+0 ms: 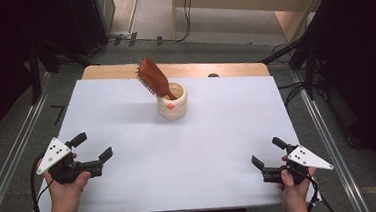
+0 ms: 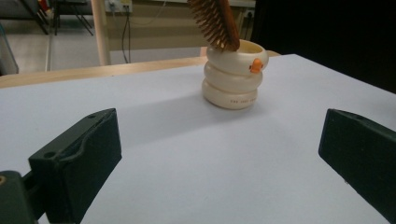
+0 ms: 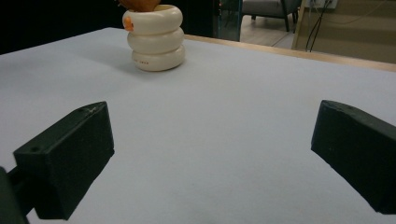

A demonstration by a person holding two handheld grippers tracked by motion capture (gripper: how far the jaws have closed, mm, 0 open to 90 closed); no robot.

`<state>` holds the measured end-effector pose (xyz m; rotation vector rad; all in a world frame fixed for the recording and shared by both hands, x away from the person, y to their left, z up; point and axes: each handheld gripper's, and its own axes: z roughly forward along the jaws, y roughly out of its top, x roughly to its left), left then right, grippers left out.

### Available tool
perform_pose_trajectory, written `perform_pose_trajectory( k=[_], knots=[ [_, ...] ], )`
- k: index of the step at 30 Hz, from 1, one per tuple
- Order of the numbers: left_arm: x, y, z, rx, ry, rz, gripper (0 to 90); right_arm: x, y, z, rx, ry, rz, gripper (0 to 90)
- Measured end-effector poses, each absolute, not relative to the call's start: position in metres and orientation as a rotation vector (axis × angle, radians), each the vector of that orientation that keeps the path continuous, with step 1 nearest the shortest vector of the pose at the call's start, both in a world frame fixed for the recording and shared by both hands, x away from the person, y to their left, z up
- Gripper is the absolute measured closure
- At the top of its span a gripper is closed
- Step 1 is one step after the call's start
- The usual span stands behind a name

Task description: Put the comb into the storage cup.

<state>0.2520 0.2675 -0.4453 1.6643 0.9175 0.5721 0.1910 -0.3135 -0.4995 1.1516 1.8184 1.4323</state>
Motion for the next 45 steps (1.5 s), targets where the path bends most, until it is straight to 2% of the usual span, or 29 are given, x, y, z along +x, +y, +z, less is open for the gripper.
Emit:
perform_pose_trajectory(
  k=[16,26,45],
  knots=[
    [0.233,0.304,-0.463,1.689,0.909,0.615,0.0,0.191,-0.318,-0.501,1.167,1.809,1.415,0.0],
    [0.236,0.336,-0.471,1.672,0.981,0.632,0.0,0.192,-0.323,-0.505,1.199,1.800,1.410,0.0],
    [0.247,0.348,-0.484,1.640,0.980,0.593,0.0,0.193,-0.333,-0.508,1.239,1.773,1.392,0.0]
  ],
)
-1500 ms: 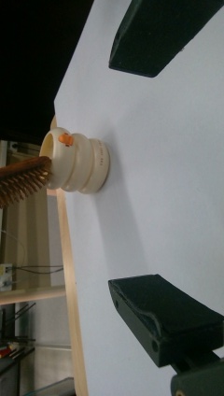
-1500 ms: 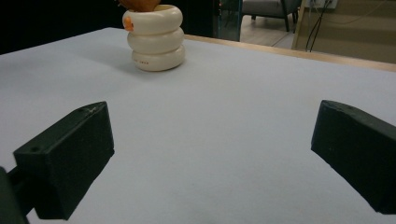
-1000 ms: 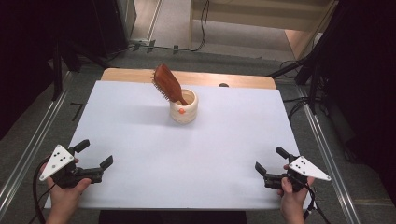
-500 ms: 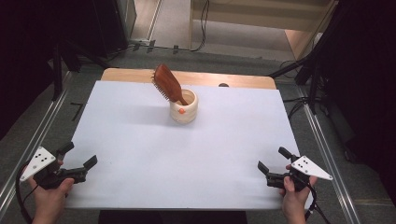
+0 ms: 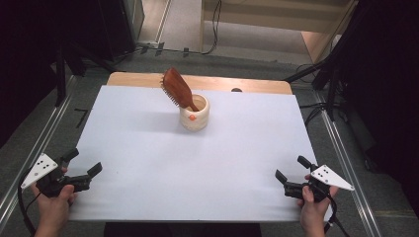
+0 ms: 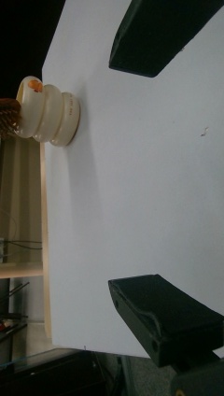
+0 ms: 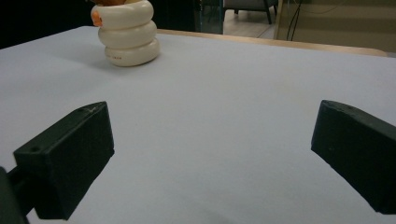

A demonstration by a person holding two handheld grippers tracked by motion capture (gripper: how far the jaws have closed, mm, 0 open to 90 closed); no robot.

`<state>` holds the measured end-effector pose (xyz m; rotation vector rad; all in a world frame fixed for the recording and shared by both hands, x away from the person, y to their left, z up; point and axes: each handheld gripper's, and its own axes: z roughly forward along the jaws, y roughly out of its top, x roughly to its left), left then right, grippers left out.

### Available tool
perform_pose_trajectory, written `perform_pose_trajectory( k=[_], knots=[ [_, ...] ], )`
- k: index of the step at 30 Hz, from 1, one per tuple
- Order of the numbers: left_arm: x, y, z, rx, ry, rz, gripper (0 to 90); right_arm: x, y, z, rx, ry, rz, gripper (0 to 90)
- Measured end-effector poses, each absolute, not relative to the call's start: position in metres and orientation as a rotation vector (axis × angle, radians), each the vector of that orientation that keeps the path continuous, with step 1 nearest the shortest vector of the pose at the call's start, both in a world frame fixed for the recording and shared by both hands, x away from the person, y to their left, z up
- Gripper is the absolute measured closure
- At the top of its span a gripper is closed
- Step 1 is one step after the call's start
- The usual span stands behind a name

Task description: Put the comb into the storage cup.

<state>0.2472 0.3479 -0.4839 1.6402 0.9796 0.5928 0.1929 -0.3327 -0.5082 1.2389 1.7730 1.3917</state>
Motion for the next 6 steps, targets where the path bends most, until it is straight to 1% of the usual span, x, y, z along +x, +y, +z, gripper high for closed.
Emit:
perform_pose_trajectory(
  k=[6],
  knots=[
    [0.2483,0.3472,-0.4862,1.646,0.988,0.589,0.0,0.1928,-0.3327,-0.5082,1.235,1.776,1.389,0.0]
  ],
)
